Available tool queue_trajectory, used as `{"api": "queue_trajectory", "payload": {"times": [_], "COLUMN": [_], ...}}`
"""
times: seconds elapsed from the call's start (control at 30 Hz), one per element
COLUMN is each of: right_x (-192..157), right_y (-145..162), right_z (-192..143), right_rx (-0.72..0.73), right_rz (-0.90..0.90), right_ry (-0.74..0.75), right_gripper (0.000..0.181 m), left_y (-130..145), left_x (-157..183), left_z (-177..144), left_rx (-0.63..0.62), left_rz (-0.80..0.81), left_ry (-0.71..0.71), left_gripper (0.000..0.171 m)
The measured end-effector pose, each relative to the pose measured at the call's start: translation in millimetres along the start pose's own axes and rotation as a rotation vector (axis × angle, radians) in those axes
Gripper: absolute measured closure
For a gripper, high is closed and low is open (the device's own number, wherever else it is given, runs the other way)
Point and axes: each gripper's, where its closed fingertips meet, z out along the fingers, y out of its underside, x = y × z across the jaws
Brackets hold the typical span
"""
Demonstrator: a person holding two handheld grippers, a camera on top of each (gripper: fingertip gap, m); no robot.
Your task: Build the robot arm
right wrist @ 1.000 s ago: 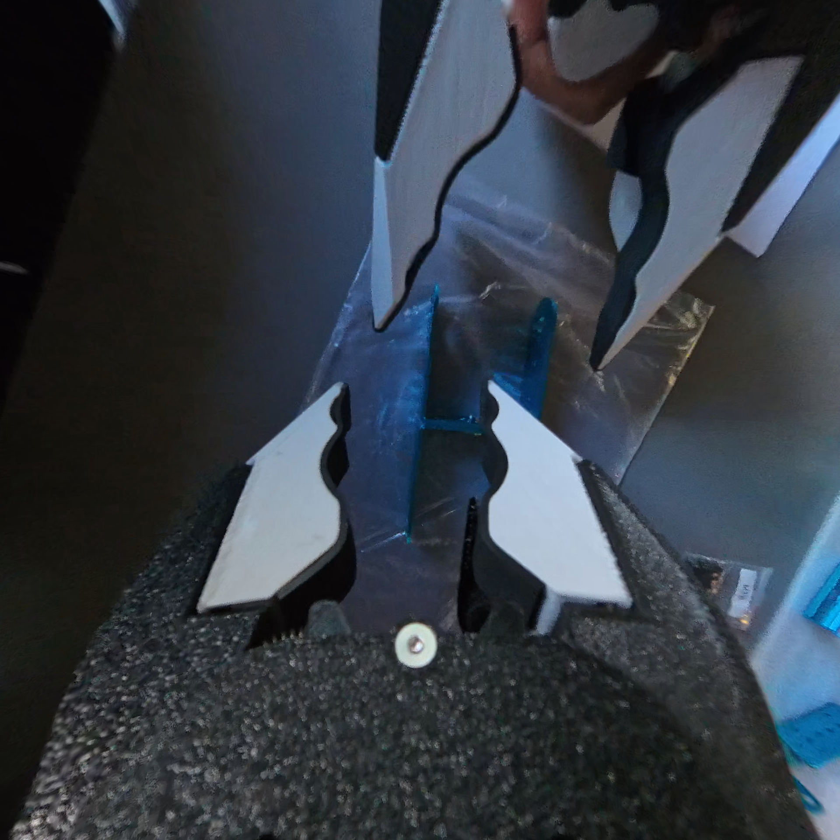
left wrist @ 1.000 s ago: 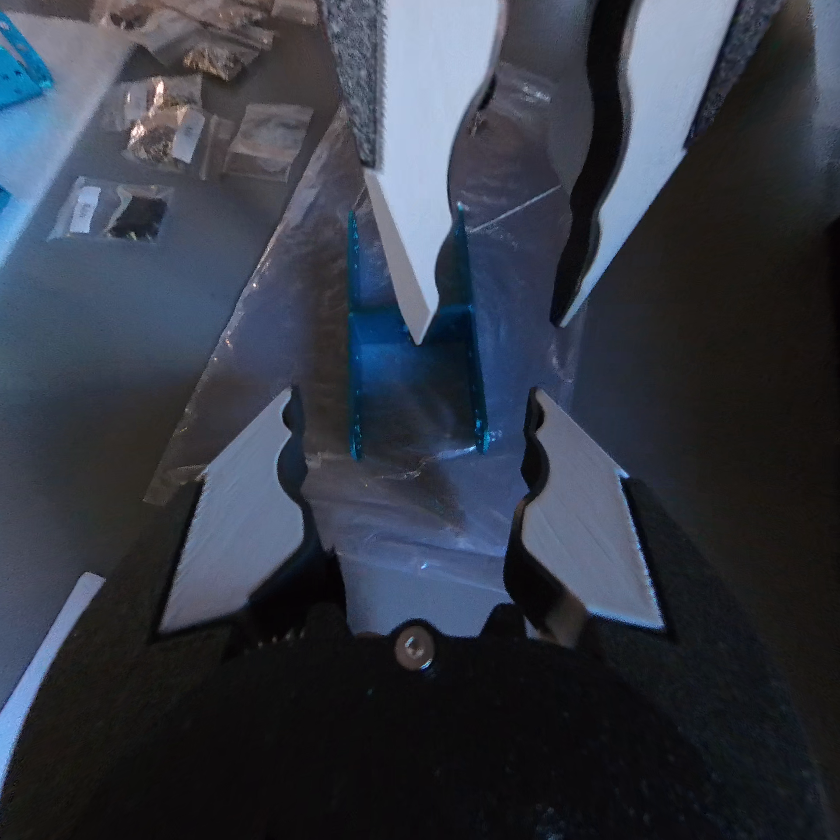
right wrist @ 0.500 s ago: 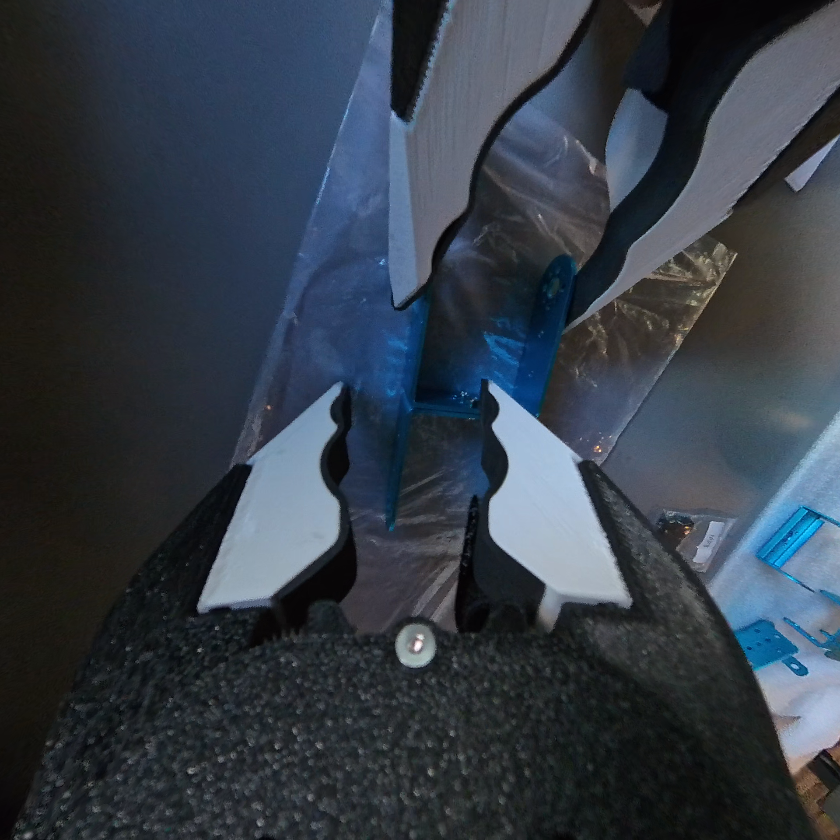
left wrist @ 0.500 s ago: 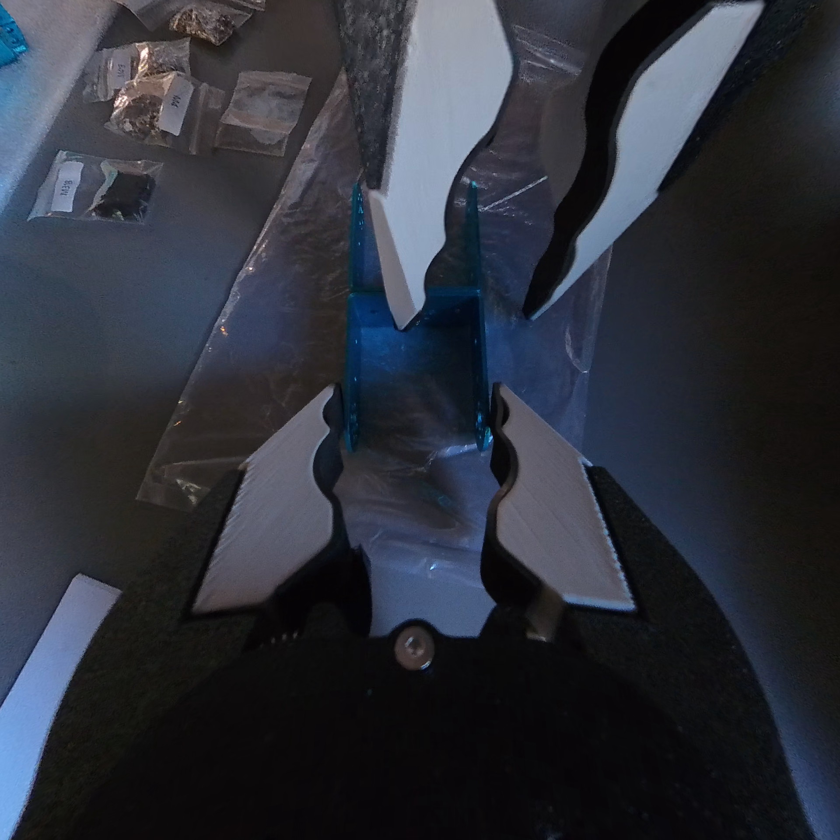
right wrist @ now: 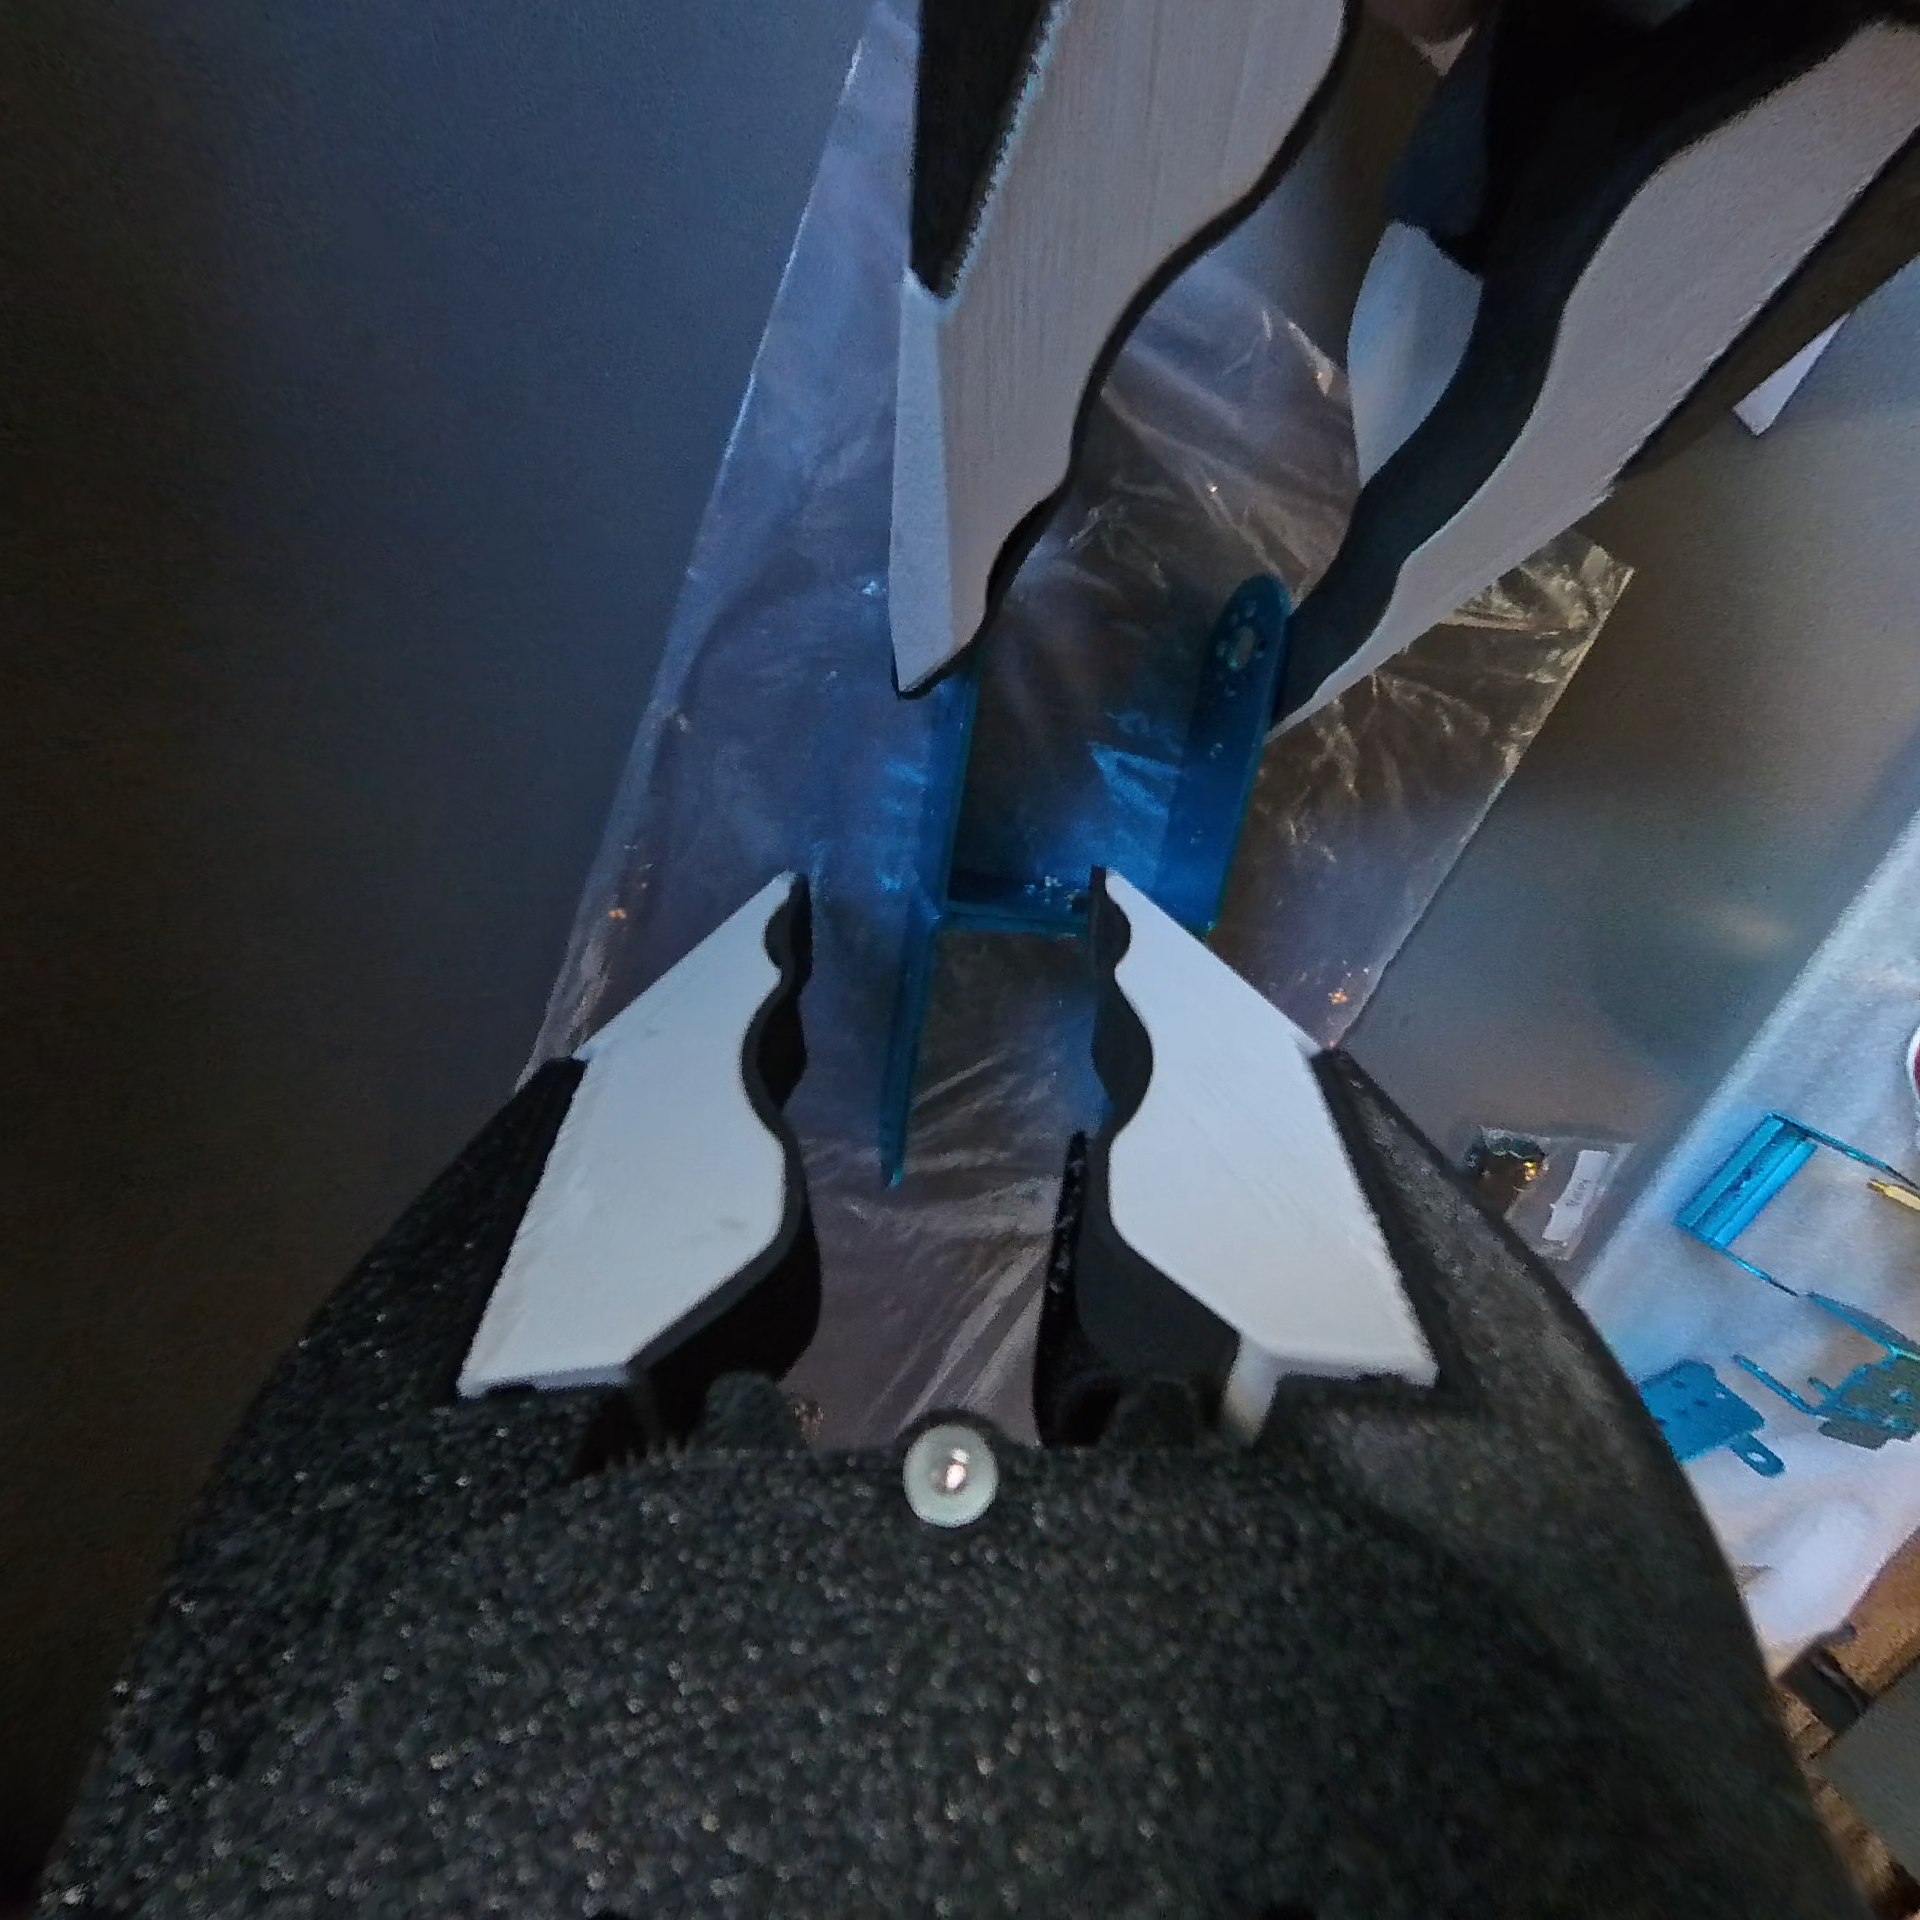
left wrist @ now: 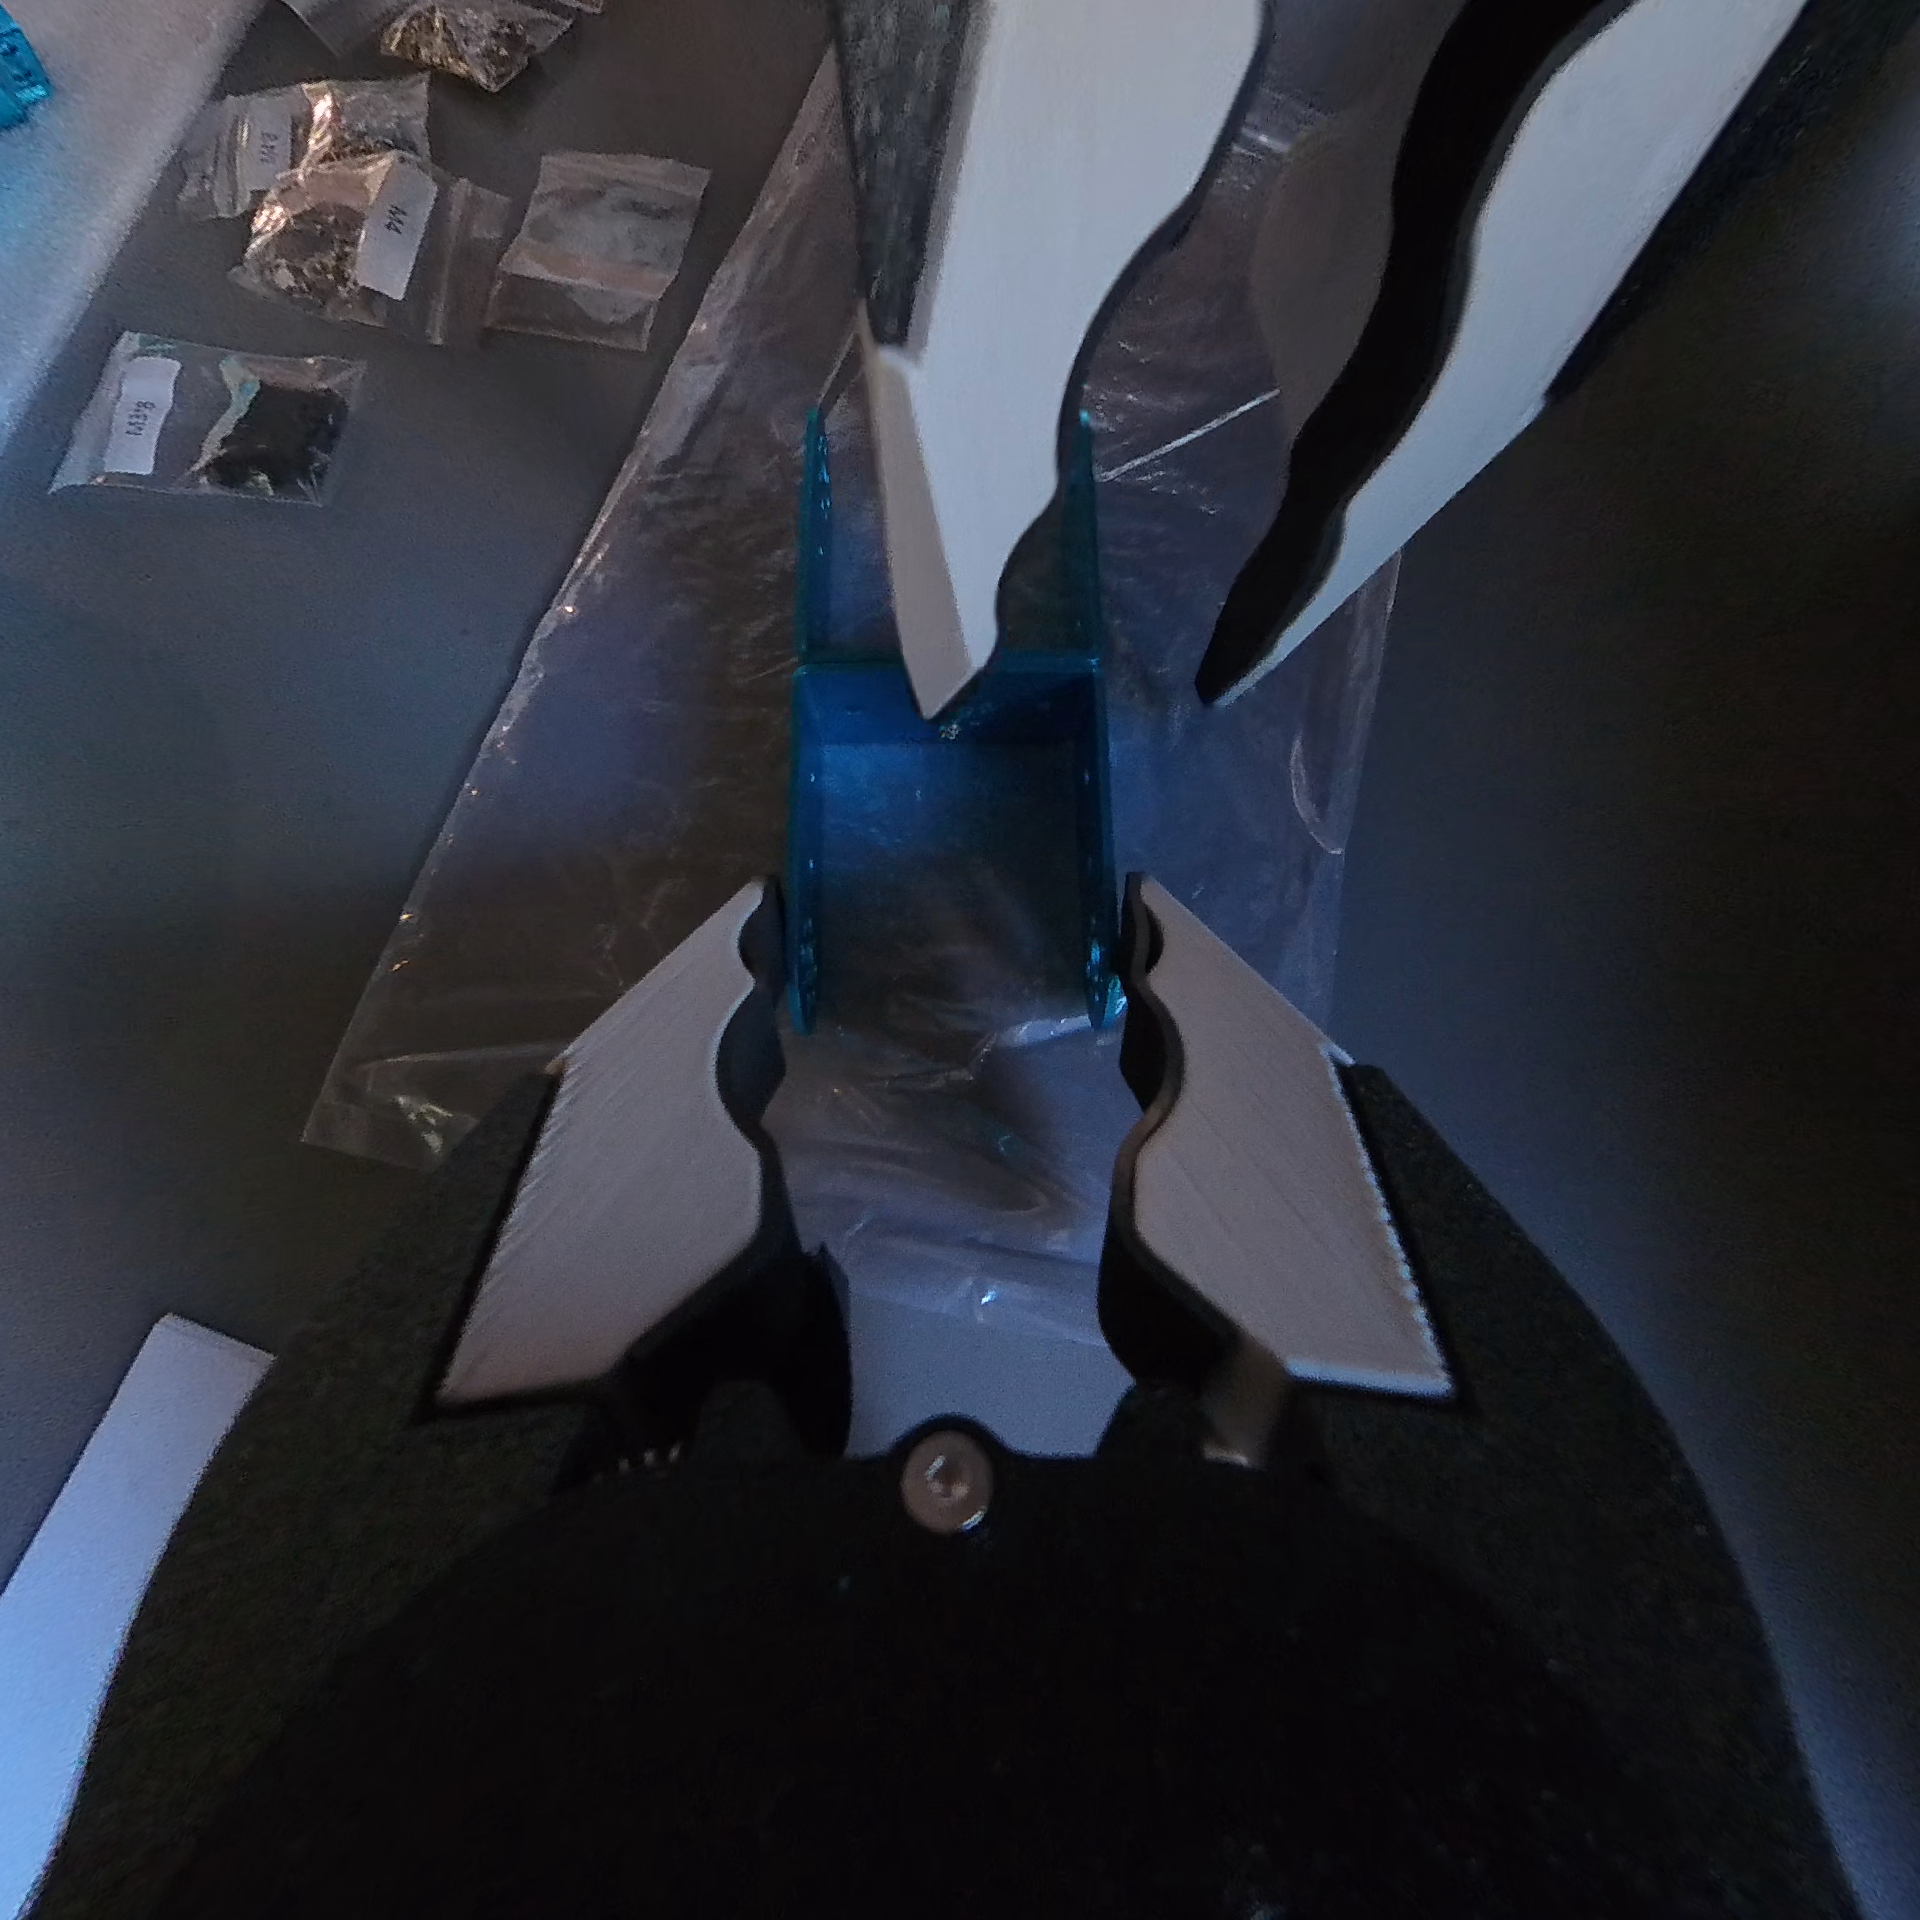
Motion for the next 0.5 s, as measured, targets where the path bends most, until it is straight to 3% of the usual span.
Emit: {"api": "queue_trajectory", "payload": {"times": [0.13, 0.37, 0.5], "right_x": [0.4, 1.6, -1.2], "right_y": [-7.0, 0.6, -1.4], "right_z": [-9.8, 8.2, -2.5], "right_rx": [0.047, -0.009, -0.002], "right_rz": [0.004, 0.034, 0.026], "right_ry": [0.012, -0.015, -0.009], "right_gripper": [0.133, 0.124, 0.127], "left_y": [0.1, 0.5, 0.8], "left_x": [0.1, 0.0, 0.0], "left_z": [0.0, 0.0, -0.1], "left_rx": [-0.001, -0.004, -0.005], "left_rz": [0.002, 0.009, 0.006], "left_ry": [-0.001, -0.006, -0.003], "left_gripper": [0.107, 0.107, 0.107]}}
